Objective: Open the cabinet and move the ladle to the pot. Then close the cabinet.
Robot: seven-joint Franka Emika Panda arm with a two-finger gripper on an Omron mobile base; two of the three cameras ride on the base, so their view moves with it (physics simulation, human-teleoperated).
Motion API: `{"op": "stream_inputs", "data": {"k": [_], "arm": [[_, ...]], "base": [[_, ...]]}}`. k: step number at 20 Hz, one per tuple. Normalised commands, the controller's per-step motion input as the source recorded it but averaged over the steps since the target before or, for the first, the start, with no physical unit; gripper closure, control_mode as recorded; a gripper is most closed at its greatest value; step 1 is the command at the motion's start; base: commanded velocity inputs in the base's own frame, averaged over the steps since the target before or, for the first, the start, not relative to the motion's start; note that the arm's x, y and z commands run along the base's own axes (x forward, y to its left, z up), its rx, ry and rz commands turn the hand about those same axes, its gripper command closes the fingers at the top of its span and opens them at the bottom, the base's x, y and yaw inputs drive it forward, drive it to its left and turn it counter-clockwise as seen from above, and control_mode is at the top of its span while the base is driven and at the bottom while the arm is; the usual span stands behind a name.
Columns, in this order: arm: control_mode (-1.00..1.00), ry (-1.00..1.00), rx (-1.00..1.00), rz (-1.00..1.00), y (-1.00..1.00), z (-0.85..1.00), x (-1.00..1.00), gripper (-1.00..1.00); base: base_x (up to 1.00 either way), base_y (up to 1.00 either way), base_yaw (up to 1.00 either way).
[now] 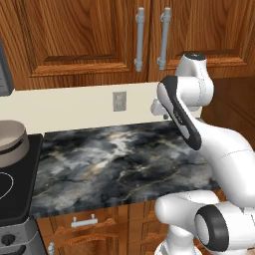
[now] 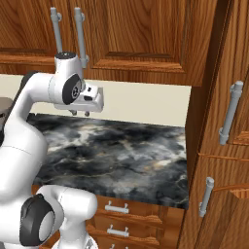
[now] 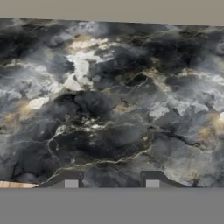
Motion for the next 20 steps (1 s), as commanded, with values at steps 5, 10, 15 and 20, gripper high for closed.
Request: {"op": "stream_inputs", "data": {"k": [5, 10, 15, 20], "arm": [[-1.00, -0.10, -0.01, 0.02, 0.00, 0.28, -0.28, -1.00], [-1.00, -0.43, -0.04, 0.00, 0.00, 0.77, -0.42, -1.00], [-1.00, -0.37, -0.04, 0.00, 0.00, 0.84, -0.37, -1.00], [-1.00, -0.33, -0.02, 0.00, 0.07, 0.69, -0.18, -1.00]], "base": [[0.00, 0.00, 0.00], [0.00, 0.00, 0.00], [0.00, 0.00, 0.00], [0.00, 0.00, 0.00]]}}
